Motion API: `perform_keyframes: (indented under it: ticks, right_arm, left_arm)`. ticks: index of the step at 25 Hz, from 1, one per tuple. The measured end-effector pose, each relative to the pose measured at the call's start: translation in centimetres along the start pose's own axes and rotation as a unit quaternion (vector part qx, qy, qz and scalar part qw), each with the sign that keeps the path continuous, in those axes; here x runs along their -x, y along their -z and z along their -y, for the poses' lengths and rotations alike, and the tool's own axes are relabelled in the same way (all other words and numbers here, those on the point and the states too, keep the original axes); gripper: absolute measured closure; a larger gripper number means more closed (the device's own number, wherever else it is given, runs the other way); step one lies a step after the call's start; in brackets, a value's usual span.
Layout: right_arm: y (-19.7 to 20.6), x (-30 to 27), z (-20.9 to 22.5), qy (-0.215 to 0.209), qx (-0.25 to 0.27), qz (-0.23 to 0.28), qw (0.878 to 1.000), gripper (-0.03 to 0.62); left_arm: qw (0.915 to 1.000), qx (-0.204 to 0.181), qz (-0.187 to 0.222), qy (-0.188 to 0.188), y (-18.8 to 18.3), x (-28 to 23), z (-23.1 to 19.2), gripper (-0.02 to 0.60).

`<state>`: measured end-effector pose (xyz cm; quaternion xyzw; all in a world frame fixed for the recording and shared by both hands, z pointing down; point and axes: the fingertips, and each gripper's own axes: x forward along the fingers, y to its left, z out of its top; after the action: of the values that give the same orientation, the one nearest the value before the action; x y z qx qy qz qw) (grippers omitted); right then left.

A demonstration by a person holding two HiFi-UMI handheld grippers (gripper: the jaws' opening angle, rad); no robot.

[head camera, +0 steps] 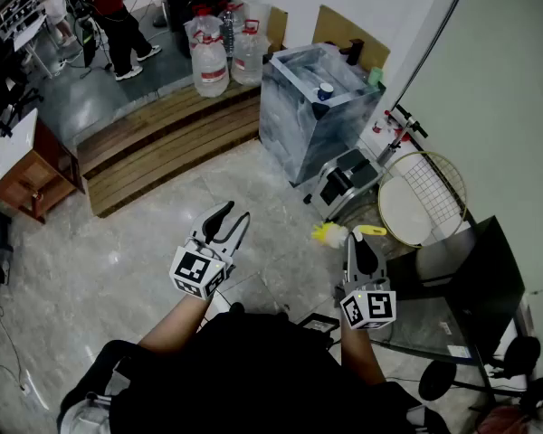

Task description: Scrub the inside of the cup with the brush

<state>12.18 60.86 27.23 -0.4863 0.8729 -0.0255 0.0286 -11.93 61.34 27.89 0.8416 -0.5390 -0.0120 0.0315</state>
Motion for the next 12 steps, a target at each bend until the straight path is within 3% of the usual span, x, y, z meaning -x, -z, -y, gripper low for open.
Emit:
perform_keyframes:
  ticks: [12]
  right_arm:
    - [0.2, 0.3, 2.7, -0.012, 0.012, -0.002, 1.0, 0.546]
  left_arm:
    - [0.9999, 0.004, -0.014, 0.004, 1.0, -1.1, 1.2, 0.417]
